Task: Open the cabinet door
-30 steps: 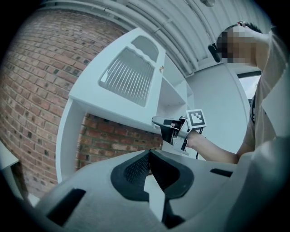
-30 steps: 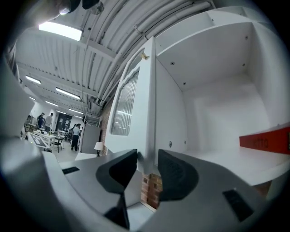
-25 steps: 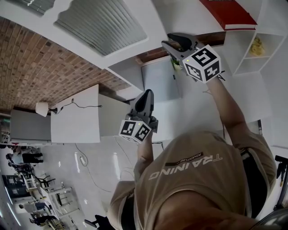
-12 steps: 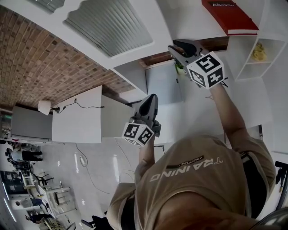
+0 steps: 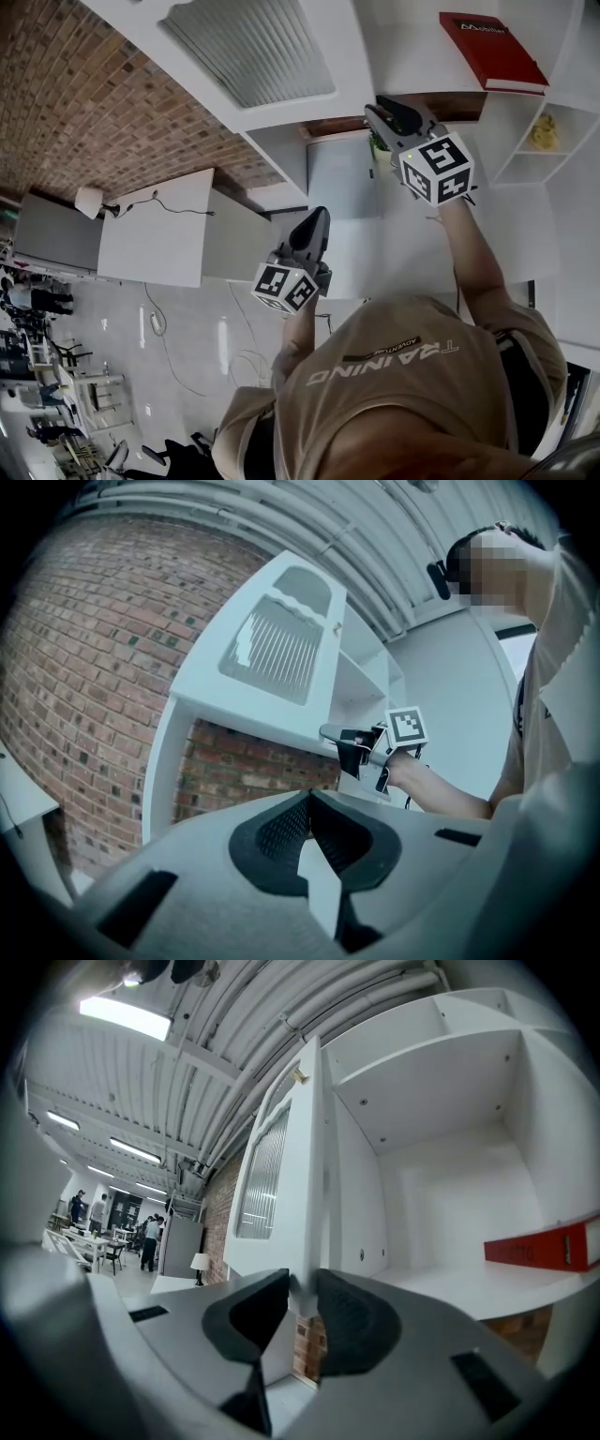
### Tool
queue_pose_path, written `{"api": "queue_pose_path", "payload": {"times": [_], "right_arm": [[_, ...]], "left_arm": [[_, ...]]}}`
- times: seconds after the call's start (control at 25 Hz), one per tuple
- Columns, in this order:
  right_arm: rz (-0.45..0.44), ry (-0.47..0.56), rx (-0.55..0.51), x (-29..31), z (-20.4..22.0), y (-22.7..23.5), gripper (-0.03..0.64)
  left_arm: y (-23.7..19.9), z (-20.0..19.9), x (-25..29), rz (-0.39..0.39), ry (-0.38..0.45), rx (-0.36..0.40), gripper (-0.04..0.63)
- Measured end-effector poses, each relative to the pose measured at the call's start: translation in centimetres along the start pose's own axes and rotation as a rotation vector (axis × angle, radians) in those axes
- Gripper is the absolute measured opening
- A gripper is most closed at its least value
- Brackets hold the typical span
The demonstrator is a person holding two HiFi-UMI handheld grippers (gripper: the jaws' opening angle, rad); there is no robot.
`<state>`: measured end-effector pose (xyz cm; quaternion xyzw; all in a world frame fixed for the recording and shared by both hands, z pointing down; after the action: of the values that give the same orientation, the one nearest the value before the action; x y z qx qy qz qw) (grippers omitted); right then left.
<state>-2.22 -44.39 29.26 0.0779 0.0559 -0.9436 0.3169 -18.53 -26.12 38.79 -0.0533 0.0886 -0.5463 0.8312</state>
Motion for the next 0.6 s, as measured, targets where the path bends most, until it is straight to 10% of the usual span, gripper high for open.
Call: {"api": "queue_pose_path", "payload": {"times": [0.6], "right_arm": [[-0.127, 0.014, -0.043, -2.1, -0.5, -1.8, 0.082]], "left_arm": [[3.8, 1.6, 1.5, -0.027, -0.010, -0.052, 0.008]]}}
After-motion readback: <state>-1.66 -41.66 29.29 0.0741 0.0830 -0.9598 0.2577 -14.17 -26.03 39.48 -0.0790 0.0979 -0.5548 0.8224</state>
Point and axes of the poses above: the fingertips, and each gripper's own axes: x forward along the fingers, y to its right, z out of its underside, the point moved 6 cm from there along -x, backward along the fingers, and after that the axes turned 5 degrees about y, right-handed, at the moved point
